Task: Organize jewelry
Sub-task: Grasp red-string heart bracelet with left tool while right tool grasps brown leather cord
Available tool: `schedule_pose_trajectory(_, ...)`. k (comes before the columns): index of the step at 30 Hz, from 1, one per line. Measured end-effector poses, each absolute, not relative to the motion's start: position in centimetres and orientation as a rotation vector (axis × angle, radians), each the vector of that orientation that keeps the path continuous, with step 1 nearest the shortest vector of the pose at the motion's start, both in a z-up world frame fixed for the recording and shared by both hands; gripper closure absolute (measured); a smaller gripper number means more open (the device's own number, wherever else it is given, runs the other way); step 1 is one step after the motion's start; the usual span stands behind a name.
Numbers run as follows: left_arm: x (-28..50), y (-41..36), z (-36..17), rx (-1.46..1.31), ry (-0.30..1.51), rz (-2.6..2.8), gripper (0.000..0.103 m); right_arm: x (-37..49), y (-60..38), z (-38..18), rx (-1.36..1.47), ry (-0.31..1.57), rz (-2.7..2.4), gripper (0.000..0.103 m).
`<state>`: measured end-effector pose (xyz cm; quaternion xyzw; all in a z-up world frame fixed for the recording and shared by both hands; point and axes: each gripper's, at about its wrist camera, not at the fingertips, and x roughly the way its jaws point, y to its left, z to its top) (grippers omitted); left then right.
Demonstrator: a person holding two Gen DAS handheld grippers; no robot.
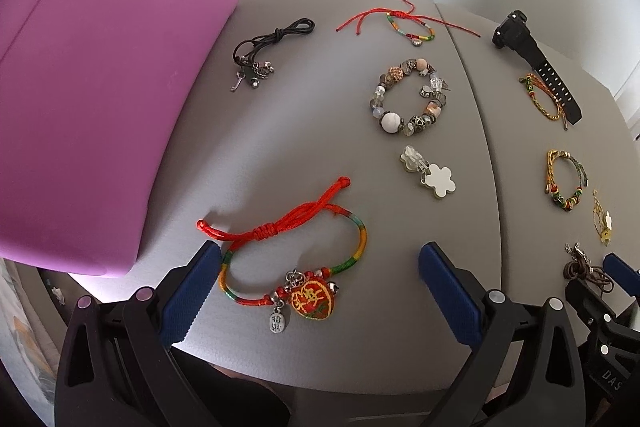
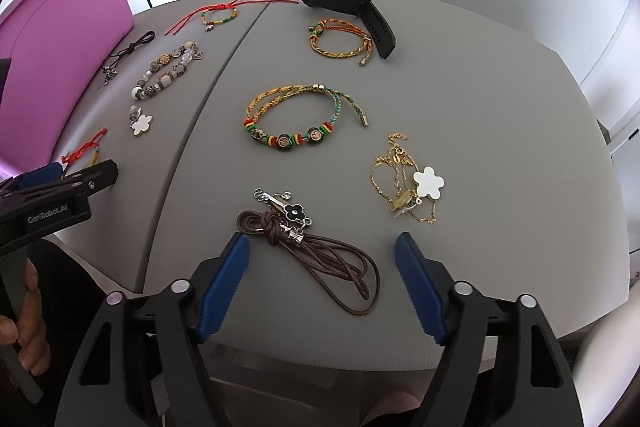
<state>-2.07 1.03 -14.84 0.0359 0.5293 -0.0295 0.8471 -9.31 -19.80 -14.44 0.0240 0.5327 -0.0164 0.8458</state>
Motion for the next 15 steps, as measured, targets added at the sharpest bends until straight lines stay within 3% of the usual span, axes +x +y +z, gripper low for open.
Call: schedule_pose_trajectory(15,-2.09,0.97,-14.83,0.071,1.113,-0.069,0.007,-9.37,-19.39,-14.23,0.037,1.12,-0.023,0.04)
